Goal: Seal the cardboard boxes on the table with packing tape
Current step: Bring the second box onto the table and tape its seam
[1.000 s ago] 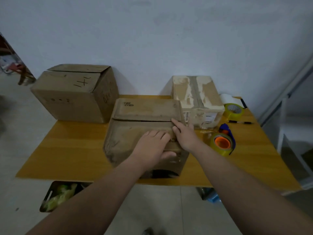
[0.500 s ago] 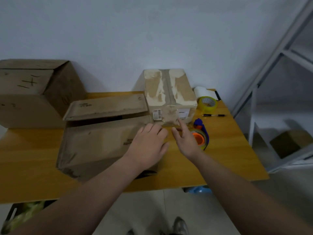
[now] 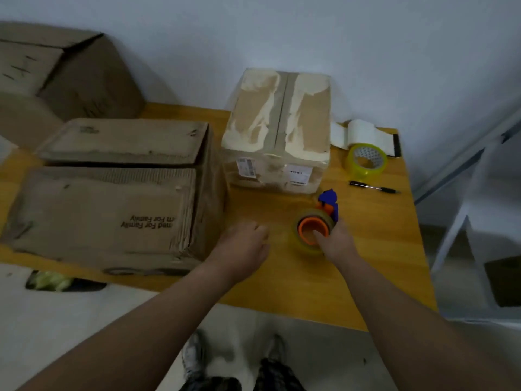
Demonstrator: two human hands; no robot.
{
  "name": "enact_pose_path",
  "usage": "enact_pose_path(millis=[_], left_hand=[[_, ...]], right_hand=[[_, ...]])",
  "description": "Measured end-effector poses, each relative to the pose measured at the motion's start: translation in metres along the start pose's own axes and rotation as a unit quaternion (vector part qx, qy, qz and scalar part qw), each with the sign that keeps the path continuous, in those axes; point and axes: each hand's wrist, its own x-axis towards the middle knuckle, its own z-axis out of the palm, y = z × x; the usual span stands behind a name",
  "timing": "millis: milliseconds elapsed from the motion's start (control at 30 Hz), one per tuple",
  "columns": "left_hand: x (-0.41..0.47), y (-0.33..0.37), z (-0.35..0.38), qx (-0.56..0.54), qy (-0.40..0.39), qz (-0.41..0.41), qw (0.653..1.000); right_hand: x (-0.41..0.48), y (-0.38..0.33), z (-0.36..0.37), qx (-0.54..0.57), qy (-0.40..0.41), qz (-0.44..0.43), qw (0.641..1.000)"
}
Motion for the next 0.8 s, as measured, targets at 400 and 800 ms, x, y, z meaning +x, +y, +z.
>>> enact_pose_path(millis=[400, 800], left_hand=[[-0.020, 0.018, -0.023, -0.072, 0.158, 0.053, 0.983], [-0.090, -0.025, -0.156, -0.501, 0.323, 0.010, 0.803]], right_hand=[[-0.072, 0.000, -0.001, 0.143, 0.126, -0.125, 0.974], [-0.136, -0.164, -0.026, 0.169, 0.286, -0.469, 0.818]])
